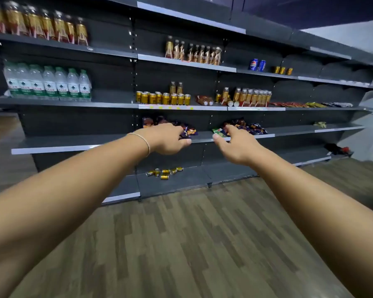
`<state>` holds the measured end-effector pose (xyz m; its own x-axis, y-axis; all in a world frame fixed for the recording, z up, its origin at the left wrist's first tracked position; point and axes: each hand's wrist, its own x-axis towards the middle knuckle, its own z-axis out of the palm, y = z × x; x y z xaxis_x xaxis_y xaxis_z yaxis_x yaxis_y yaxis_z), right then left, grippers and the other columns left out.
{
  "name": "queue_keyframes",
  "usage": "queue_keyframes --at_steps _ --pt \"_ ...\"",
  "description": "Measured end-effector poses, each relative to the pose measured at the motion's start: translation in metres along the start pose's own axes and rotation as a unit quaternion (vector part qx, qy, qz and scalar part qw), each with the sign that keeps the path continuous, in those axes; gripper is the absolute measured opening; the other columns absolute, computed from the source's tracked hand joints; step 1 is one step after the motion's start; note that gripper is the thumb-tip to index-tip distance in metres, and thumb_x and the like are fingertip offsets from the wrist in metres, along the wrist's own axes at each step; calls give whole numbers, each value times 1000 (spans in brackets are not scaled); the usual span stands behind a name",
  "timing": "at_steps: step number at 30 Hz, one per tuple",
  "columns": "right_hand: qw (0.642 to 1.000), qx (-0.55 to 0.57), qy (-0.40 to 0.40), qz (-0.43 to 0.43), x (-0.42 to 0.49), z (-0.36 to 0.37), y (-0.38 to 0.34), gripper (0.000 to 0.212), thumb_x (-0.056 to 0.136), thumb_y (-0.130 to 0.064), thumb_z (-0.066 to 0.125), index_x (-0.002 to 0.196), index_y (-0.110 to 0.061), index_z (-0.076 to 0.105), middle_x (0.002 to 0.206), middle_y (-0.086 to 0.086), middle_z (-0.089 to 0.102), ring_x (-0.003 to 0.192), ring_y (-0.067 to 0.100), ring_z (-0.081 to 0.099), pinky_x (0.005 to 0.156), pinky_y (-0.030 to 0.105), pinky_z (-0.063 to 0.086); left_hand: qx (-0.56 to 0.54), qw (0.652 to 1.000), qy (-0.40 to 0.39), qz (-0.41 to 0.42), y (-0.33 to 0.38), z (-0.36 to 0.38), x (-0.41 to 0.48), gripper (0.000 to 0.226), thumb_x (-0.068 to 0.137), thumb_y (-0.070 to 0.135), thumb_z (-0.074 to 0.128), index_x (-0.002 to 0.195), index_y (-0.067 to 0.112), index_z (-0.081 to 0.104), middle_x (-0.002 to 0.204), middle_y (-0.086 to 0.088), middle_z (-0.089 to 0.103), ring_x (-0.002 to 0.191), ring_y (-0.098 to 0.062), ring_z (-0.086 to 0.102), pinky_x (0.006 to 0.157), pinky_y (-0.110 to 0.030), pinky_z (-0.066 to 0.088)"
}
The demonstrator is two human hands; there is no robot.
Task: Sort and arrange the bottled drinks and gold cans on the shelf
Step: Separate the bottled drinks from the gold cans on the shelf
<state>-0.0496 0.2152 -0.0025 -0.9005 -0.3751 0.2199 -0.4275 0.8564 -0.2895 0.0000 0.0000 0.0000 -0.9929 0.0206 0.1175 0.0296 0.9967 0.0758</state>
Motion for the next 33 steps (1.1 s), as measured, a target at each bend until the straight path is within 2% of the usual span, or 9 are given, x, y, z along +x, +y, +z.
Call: queue_keyframes --at_steps 3,10,13,20,24,29,33 --pt "1000 0 5 3 47 1 22 74 98 -61 34 154 -13 24 151 18 39 135 40 39 107 46 39 13 1000 -16 -20 4 2 45 61 99 56 36 141 12 41 136 -14 51 121 -31 49 92 -37 40" --pt "1000 8 -12 -18 153 -7 80 74 100 -58 36 155 -10 24 154 17 38 138 38 39 108 43 36 -2 999 -8 -48 18 7 158 59 99 54 37 139 11 43 132 -15 55 117 -30 52 92 -38 42" --pt "998 -13 -47 -29 189 3 105 73 100 -57 35 155 -10 23 155 15 37 139 36 38 107 39 36 -2 998 -24 -53 18 24 198 60 99 55 36 139 11 42 134 -14 54 119 -31 51 94 -38 43" --pt "990 -23 -132 -43 274 43 141 74 99 -56 42 155 -11 26 161 8 28 147 30 28 115 37 28 9 990 -114 -83 -9 63 281 70 99 59 32 151 12 29 155 -10 35 139 -29 36 112 -42 33" --pt "990 -23 -134 -44 334 69 141 75 99 -56 43 155 -11 25 161 9 27 146 30 29 114 36 28 0 990 -113 -89 -39 80 331 70 99 58 33 152 13 27 156 -10 32 140 -30 34 111 -41 31" --pt "992 -37 -117 -42 421 106 125 74 99 -54 44 155 -11 23 157 13 33 143 34 33 113 39 34 -2 991 -101 -86 -89 96 412 65 99 57 34 146 12 36 147 -12 44 131 -31 44 107 -44 39" --pt "991 -61 -116 -32 501 126 112 70 98 -54 44 152 -11 28 150 18 42 137 38 39 108 44 41 2 990 -112 -85 -132 95 493 60 99 56 35 140 12 42 140 -12 51 122 -29 51 97 -40 43"
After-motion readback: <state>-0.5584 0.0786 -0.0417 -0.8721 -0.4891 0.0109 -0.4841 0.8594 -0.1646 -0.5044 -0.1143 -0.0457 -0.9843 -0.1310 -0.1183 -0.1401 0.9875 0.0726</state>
